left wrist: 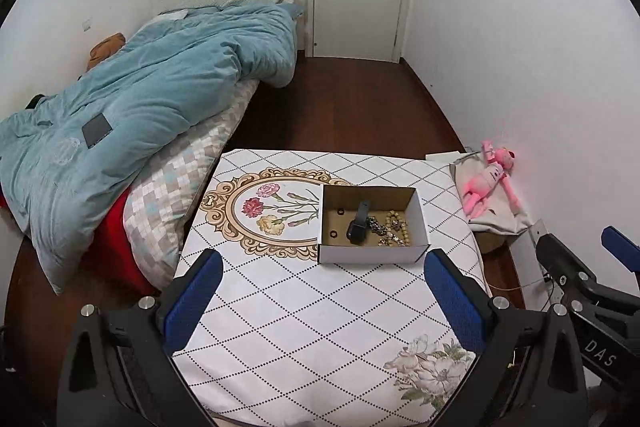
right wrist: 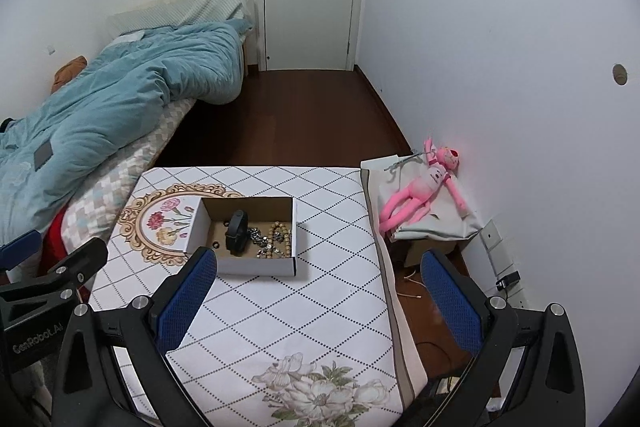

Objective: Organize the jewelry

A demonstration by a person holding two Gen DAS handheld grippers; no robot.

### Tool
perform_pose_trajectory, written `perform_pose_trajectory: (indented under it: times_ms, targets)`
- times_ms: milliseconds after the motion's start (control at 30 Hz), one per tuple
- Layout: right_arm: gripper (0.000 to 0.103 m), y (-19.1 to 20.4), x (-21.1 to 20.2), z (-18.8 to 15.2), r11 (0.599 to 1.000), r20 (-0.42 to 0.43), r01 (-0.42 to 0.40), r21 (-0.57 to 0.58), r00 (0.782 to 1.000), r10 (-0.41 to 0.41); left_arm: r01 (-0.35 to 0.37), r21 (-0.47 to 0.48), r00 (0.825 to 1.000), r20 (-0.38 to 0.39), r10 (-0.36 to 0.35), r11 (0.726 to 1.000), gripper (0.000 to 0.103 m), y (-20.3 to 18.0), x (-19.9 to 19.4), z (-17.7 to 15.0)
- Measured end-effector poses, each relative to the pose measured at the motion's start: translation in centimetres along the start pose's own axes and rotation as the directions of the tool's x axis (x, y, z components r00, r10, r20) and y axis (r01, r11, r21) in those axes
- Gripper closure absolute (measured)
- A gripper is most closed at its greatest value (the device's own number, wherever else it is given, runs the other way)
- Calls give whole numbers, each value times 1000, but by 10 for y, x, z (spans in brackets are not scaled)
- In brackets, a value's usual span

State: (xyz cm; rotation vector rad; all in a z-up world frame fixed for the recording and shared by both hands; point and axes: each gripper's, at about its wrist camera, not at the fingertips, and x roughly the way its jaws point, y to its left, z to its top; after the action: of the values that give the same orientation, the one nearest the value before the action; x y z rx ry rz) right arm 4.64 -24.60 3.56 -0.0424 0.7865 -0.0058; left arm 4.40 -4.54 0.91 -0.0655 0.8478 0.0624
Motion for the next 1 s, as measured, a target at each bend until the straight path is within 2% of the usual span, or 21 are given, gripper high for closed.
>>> perform_pose_trajectory:
  times_ms: [267, 500, 733, 1000]
  targets:
    - [0, -11, -17, 8, 999, -4, 8, 31, 1000, -7, -3, 7, 1000, -14, 4, 1000, 0, -1, -8, 7]
    - [0, -7, -14, 26, 1000, -23, 21, 6, 1000, -21, -8, 7, 998, -60, 8, 1000, 0, -4, 0, 19]
    - [0, -3, 4, 40, 999, -50, 30, -17, 998, -31, -21, -2, 996, -83, 21, 1000, 0, 0, 13, 29]
    - [0, 2, 35, 41, 999, -104, 35, -33, 994, -39, -37, 0, 991, -132, 37, 999, 0, 2, 37, 29]
